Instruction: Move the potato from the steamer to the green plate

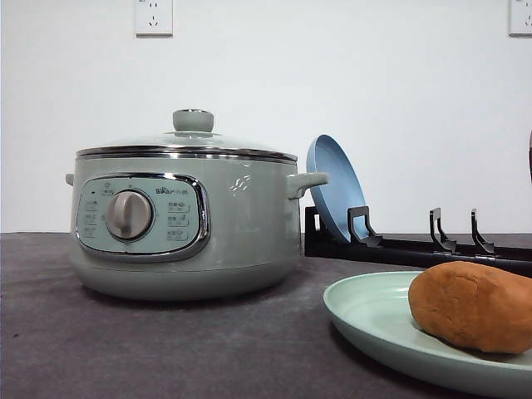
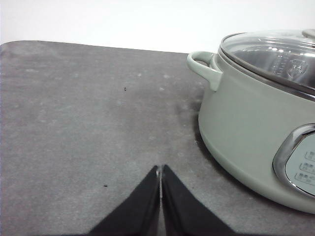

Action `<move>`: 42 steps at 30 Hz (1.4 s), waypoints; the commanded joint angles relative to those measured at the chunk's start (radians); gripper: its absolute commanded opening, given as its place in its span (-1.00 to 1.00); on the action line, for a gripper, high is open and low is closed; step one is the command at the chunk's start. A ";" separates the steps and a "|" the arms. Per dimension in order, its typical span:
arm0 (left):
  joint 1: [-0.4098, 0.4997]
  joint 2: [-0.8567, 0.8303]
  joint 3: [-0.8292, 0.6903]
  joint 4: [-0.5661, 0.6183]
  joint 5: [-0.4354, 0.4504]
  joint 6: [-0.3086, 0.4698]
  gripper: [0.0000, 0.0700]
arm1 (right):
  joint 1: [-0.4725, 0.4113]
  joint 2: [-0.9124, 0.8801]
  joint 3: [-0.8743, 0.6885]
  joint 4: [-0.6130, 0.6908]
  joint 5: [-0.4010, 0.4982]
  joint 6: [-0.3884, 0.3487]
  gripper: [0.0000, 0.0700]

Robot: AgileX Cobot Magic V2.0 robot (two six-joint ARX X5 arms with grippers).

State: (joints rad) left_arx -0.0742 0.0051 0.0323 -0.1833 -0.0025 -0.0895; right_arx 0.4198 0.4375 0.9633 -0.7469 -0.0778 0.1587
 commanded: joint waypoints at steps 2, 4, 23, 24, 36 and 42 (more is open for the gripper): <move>0.000 -0.002 -0.020 -0.006 -0.003 -0.003 -1.00 | -0.103 -0.074 -0.168 0.202 0.001 -0.074 -0.94; 0.000 -0.002 -0.020 -0.006 -0.002 -0.003 -1.00 | -0.179 -0.136 -0.300 0.313 0.000 -0.105 -0.94; 0.000 -0.002 -0.020 -0.006 -0.002 -0.003 -1.00 | -0.431 -0.434 -0.941 0.565 -0.015 -0.125 -0.94; 0.000 -0.002 -0.020 -0.006 -0.003 -0.003 -1.00 | -0.432 -0.434 -0.951 0.574 -0.021 -0.125 -0.94; 0.000 -0.002 -0.020 -0.006 -0.002 -0.003 -1.00 | -0.431 -0.434 -0.952 0.590 -0.026 -0.129 -0.94; 0.000 -0.002 -0.020 -0.006 -0.002 -0.003 -1.00 | -0.431 -0.434 -0.952 0.590 -0.026 -0.129 -0.94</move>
State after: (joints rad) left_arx -0.0742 0.0051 0.0325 -0.1833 -0.0025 -0.0921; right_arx -0.0090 0.0062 0.0185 -0.1673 -0.1035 0.0402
